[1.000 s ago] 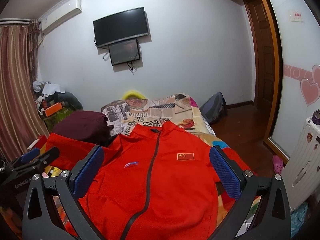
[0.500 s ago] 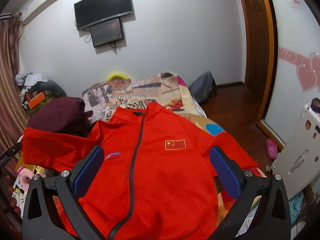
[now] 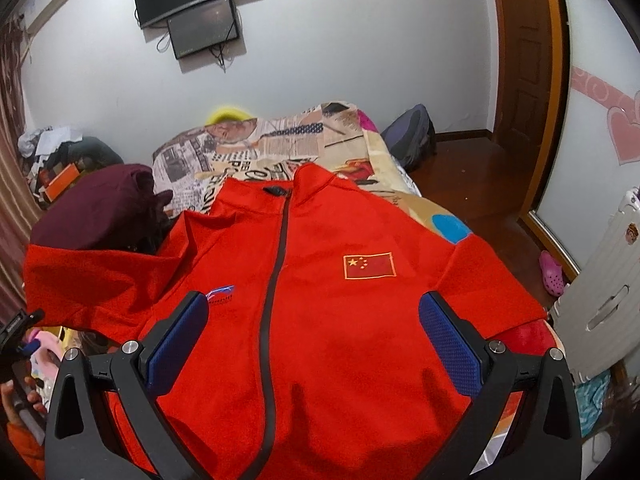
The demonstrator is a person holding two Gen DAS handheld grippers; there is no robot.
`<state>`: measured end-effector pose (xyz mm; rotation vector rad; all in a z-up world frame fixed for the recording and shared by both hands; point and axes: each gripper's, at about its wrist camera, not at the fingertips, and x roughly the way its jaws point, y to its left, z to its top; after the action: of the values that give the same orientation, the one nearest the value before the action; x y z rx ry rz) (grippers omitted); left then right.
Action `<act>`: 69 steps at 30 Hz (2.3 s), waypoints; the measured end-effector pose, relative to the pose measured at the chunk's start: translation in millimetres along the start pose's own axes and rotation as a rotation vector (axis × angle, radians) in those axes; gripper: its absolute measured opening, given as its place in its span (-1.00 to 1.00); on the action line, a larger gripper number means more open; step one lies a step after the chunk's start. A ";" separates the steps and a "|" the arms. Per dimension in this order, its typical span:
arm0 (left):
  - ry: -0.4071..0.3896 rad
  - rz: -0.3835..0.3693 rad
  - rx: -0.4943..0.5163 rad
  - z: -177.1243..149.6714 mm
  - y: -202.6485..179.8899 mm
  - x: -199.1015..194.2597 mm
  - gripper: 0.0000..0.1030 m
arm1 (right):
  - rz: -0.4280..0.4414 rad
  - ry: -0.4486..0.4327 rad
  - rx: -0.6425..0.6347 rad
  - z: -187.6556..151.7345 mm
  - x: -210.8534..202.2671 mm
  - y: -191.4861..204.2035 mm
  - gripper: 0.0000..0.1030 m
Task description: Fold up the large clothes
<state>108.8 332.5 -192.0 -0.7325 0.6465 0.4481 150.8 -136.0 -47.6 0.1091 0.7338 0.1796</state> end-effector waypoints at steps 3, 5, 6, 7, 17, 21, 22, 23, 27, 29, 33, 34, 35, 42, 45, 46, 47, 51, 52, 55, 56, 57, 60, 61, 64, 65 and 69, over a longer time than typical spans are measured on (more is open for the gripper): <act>-0.016 -0.062 0.011 3.9 1.3 8.8 0.64 | 0.001 0.015 -0.006 0.8 4.5 2.6 1.00; -0.034 -0.087 0.046 7.2 -1.9 12.0 0.58 | 0.002 0.025 -0.005 1.5 7.7 4.1 1.00; -0.044 -0.095 0.068 8.7 -4.5 12.9 0.52 | 0.004 0.030 -0.004 2.3 9.8 5.0 1.00; -0.051 -0.102 0.084 9.9 -6.3 13.3 0.46 | 0.006 0.035 -0.002 2.4 10.7 5.0 1.00; -0.110 -0.068 0.204 14.0 -31.9 -16.1 -0.95 | 0.023 0.047 -0.002 1.9 12.8 10.7 1.00; -0.201 -0.051 0.336 8.2 -70.1 -51.4 -0.96 | 0.032 0.039 -0.013 2.3 11.8 14.0 1.00; -0.218 -0.054 0.361 7.6 -79.1 -58.9 -0.96 | 0.035 0.035 -0.014 2.5 11.1 13.6 1.00; -0.237 -0.058 0.389 6.7 -90.7 -67.8 -0.96 | 0.038 0.033 -0.015 2.4 10.8 13.9 1.00; -0.289 -0.116 0.476 4.9 -138.2 -94.3 -0.96 | 0.051 0.019 -0.015 1.4 8.2 11.3 1.00; -0.298 -0.153 0.516 2.5 -161.2 -102.2 -0.96 | 0.053 0.006 -0.020 1.2 5.7 9.3 1.00; -0.297 -0.220 0.604 -8.0 -207.7 -105.2 -0.96 | 0.051 -0.020 -0.033 1.3 1.7 5.4 1.00; -0.290 -0.237 0.626 -11.6 -220.4 -104.0 -0.96 | 0.050 -0.025 -0.034 1.7 1.2 3.7 1.00; -0.279 -0.255 0.646 -15.6 -232.8 -102.2 -0.96 | 0.050 -0.030 -0.034 2.2 0.9 1.3 1.00; -0.130 -0.391 0.766 -57.5 -305.2 -75.9 -0.96 | 0.034 -0.054 -0.032 2.7 -1.4 -12.9 1.00; -0.030 -0.435 0.822 -85.6 -332.4 -60.0 -0.96 | 0.021 -0.059 -0.036 3.0 -0.6 -18.0 1.00; 0.003 -0.443 0.838 -94.5 -338.6 -54.7 -0.96 | 0.019 -0.059 -0.036 2.8 -0.2 -19.7 1.00; 0.039 -0.449 0.857 -105.6 -346.3 -49.3 -0.96 | 0.018 -0.059 -0.036 2.5 -0.2 -21.4 1.00; 0.165 -0.440 0.947 -153.6 -364.5 -26.7 -0.96 | 0.012 -0.055 -0.035 -0.4 -0.8 -27.0 1.00; 0.194 -0.435 0.967 -165.3 -366.5 -20.9 -0.96 | 0.009 -0.054 -0.037 -1.2 -1.0 -27.5 1.00; 0.276 -0.418 1.001 -196.7 -370.6 -4.7 -0.96 | -0.001 -0.049 -0.047 -3.9 -0.4 -30.1 1.00; 0.305 -0.413 1.008 -204.1 -370.1 -0.4 -0.96 | -0.004 -0.047 -0.050 -4.7 -0.2 -30.7 1.00; 0.334 -0.401 1.017 -212.0 -368.9 4.5 -0.96 | -0.005 -0.045 -0.051 -5.1 -0.4 -32.4 1.00; 0.387 -0.379 1.036 -225.1 -366.7 18.1 -0.96 | -0.008 -0.040 -0.055 -6.5 0.9 -35.0 1.00; 0.400 -0.374 1.040 -229.6 -364.6 20.5 -0.96 | -0.010 -0.038 -0.055 -7.1 1.4 -35.6 1.00; 0.443 -0.355 1.056 -238.7 -357.8 25.3 -0.87 | -0.011 -0.033 -0.053 -8.5 2.4 -38.5 1.00; 0.455 -0.350 1.061 -240.5 -355.6 26.3 -0.79 | -0.012 -0.030 -0.053 -8.8 2.8 -39.0 1.00; 0.462 -0.331 1.085 -246.2 -348.0 20.8 -0.17 | -0.014 -0.022 -0.058 -9.6 4.9 -39.7 1.00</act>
<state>232.6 -75.9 -182.8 0.1221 1.0392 -0.4036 152.9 -173.5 -64.3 0.0506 0.7068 0.1864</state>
